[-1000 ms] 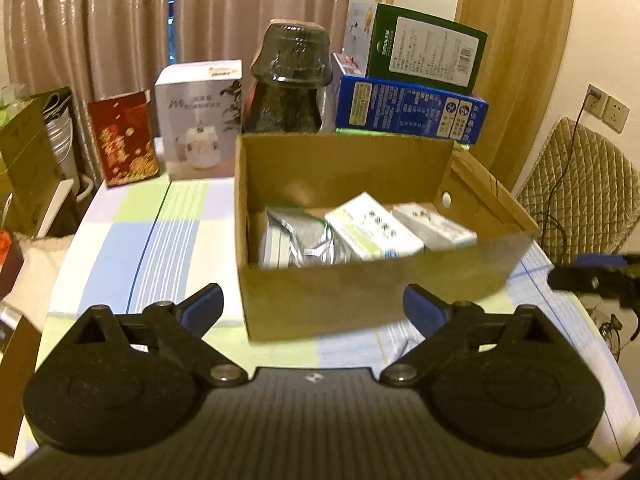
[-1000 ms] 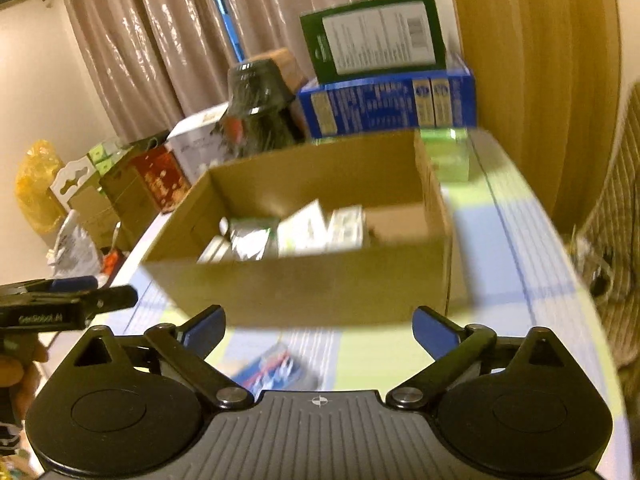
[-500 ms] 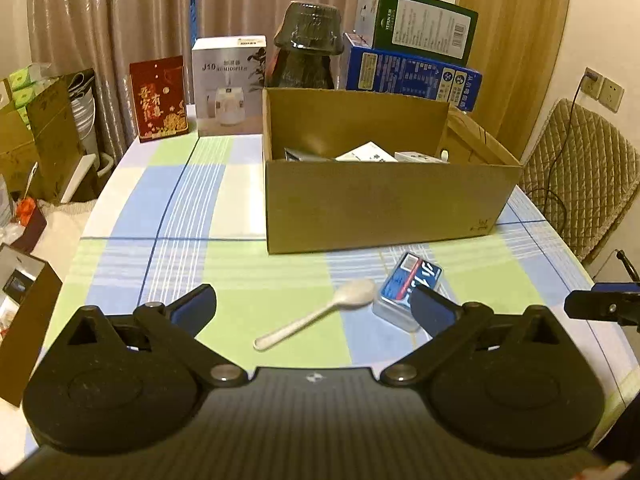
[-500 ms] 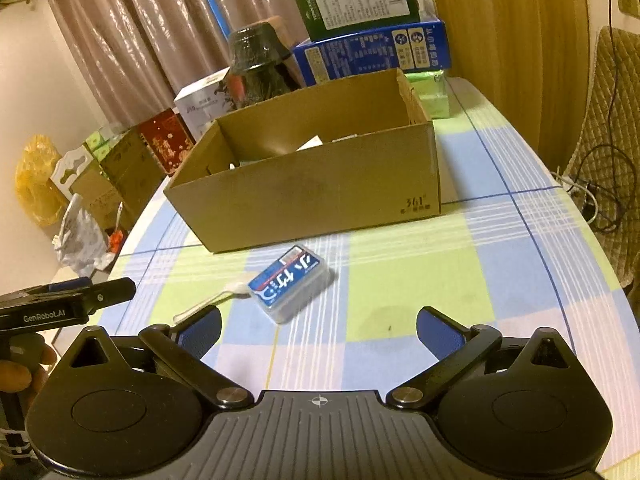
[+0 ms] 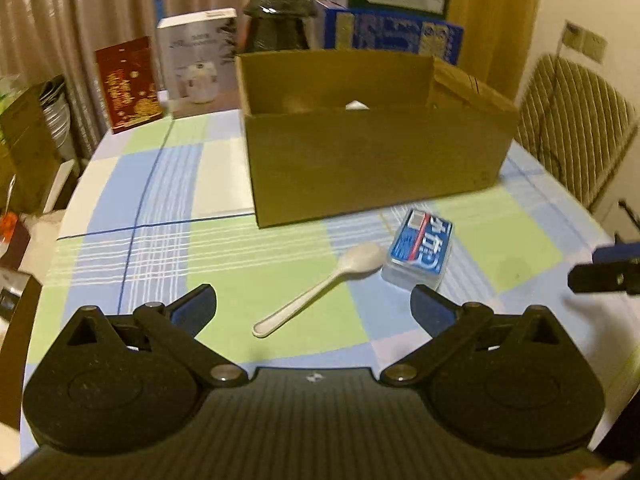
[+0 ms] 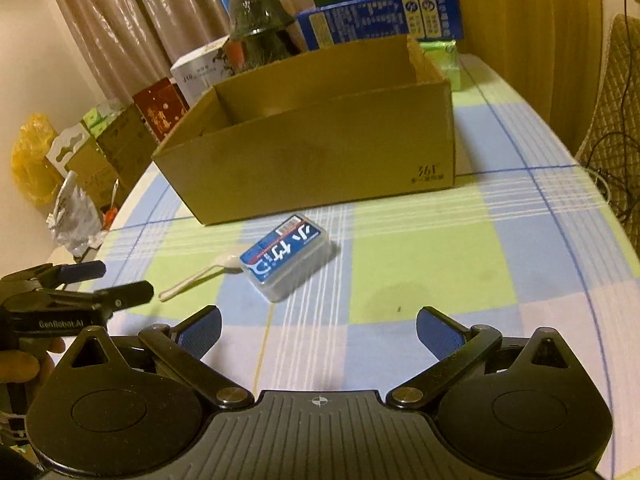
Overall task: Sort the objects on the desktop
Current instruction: 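Move both tools back toward the spoon and floss case on the table, then grasp the white spoon handle with left tool while right tool grasps the blue floss case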
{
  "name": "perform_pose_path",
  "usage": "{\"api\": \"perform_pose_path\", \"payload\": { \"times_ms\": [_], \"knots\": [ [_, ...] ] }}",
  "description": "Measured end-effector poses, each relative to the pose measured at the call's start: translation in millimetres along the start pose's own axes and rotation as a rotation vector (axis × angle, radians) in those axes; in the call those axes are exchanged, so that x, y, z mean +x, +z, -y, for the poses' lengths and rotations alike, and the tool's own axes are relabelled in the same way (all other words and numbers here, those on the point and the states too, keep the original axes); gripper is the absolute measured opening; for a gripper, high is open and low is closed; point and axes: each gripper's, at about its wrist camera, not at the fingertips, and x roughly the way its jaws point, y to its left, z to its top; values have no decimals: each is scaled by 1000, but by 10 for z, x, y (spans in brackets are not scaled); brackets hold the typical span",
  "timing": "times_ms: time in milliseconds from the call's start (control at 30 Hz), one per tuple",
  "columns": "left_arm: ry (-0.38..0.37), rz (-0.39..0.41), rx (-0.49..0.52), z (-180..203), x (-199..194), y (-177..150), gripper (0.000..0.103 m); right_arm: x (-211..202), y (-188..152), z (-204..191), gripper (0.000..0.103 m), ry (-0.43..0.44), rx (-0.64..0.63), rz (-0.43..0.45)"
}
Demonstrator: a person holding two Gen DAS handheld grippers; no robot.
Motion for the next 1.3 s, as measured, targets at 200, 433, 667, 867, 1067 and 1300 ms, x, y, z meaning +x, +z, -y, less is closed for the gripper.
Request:
{"api": "perform_pose_path", "payload": {
  "times_ms": [200,433,667,867,1067,1300],
  "knots": [
    [-10,-35,105,-14,296,-30,90,337,51,-39,101,2,-42,-15],
    [-65,-59,180,34,640,19,76,625,125,-96,101,25,-55,-24],
    [-127,-99,181,-18,947,61,41,793,127,-76,101,4,-50,-39],
    [-160,-106,210,-7,1038,51,31,857,133,-57,101,-1,-43,-43],
    [-164,-133,199,92,998,79,5,893,134,-106,101,-11,-61,-34],
    [-90,-128,67,47,958,148,4,984,167,-157,101,-10,-74,-26]
  ]
}}
